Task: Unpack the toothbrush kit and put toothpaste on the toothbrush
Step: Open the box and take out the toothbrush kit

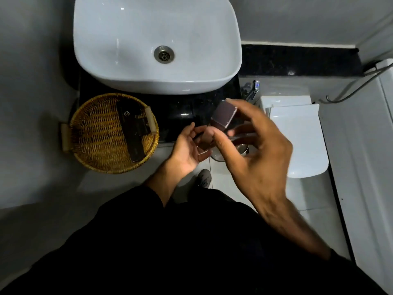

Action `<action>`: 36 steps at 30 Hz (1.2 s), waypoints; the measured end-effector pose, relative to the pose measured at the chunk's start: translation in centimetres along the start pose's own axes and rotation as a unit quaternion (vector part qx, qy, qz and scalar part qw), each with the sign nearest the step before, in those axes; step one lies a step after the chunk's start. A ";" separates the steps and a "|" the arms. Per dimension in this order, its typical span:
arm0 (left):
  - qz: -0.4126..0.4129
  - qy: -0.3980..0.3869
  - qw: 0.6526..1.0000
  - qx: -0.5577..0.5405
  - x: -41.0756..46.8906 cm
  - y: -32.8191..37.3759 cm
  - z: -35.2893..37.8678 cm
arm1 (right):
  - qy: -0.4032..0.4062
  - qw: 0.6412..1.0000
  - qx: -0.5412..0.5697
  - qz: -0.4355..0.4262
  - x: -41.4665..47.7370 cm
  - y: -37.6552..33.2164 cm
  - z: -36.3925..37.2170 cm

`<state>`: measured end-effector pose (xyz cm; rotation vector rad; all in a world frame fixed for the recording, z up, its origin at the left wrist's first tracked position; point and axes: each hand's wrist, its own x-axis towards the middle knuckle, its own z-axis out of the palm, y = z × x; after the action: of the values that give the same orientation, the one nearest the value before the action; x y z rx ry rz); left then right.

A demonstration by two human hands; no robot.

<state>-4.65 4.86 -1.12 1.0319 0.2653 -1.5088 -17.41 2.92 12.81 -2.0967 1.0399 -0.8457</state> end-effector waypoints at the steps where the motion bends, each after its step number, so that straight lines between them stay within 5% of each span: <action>1: -0.001 -0.003 1.000 -0.003 0.1 0.0 -0.1 | -0.005 1.000 -0.004 0.008 -0.2 0.0 0.2; 7: -0.014 -0.003 1.000 -0.002 0.7 -0.8 0.9 | -0.014 0.999 -0.012 0.051 -0.8 1.0 0.0; 16: -0.029 0.084 0.985 0.146 1.3 -1.0 3.3 | 0.019 0.999 0.004 0.031 -0.8 1.9 -1.6; 29: -0.084 0.048 0.994 0.039 1.6 -0.4 1.6 | 0.014 0.987 0.151 0.060 0.0 2.2 -3.2; 36: -0.084 -0.011 0.996 0.016 1.3 -0.3 2.1 | 0.029 0.998 0.062 -0.014 -0.8 1.5 -2.8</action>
<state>-5.70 2.60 -0.95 1.0391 0.3195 -1.6795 -20.54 2.16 13.12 -1.9979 0.9647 -0.9640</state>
